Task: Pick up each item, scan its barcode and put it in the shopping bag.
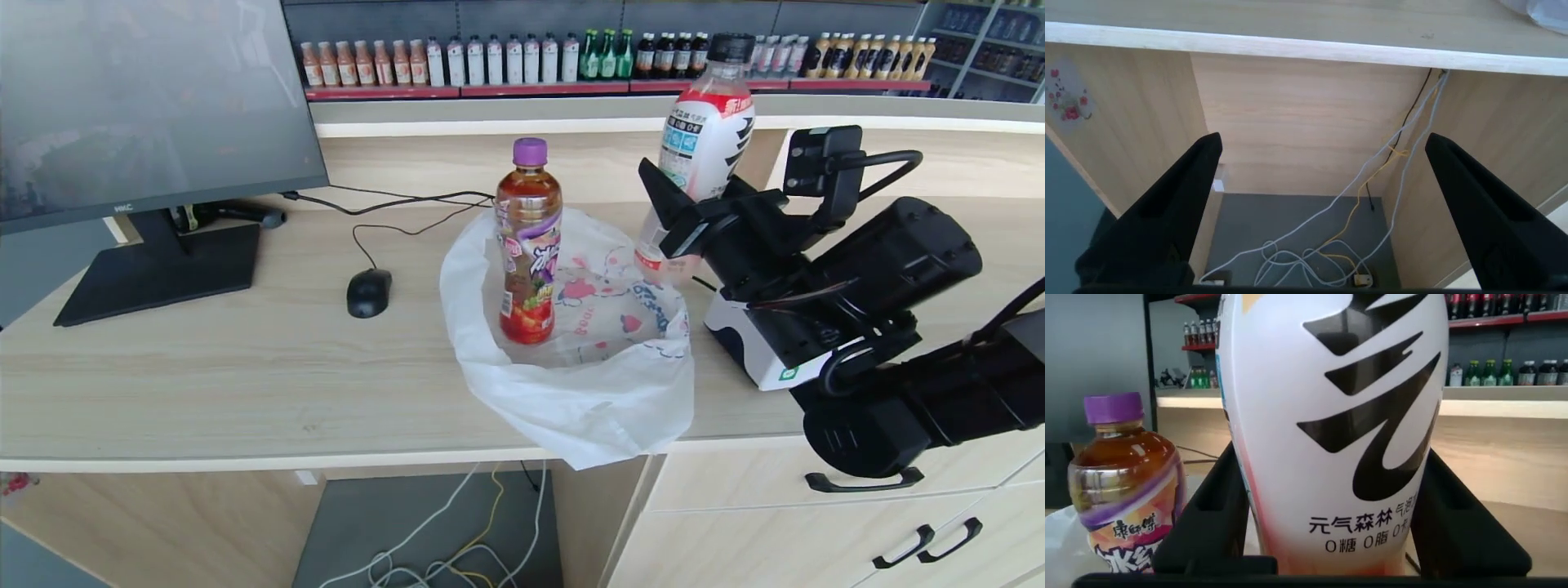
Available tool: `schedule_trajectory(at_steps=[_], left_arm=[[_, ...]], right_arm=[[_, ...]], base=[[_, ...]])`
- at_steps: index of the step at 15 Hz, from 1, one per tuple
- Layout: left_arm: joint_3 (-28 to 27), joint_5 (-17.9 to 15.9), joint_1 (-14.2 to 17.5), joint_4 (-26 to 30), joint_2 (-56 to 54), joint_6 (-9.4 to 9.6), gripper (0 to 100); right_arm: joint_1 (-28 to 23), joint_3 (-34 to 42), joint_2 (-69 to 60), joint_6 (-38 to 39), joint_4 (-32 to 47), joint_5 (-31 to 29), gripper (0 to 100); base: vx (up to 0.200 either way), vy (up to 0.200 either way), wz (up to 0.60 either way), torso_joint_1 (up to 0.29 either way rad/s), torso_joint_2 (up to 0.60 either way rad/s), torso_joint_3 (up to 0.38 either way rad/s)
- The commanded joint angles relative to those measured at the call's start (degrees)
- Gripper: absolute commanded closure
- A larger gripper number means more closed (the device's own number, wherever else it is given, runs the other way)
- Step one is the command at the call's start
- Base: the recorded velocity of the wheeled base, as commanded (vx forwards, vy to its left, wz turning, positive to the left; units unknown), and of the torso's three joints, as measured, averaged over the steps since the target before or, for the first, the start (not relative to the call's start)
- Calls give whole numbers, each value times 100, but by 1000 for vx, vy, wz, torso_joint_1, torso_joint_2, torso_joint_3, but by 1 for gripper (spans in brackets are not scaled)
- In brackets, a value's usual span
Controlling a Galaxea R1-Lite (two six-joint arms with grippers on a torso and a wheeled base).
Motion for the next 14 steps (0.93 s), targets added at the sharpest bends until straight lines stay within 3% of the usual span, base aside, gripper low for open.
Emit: schedule_trajectory(at_steps=[1,14], left_arm=[[1,-6,7,-7,-2,1,0],[1,-6,7,-7,-2,1,0]], right_arm=[[36,53,65,7,-14,-1,100],[475,238,478,-46,-14,-10,100]], base=[[0,0,0,0,0,0],[0,0,0,0,0,0]])
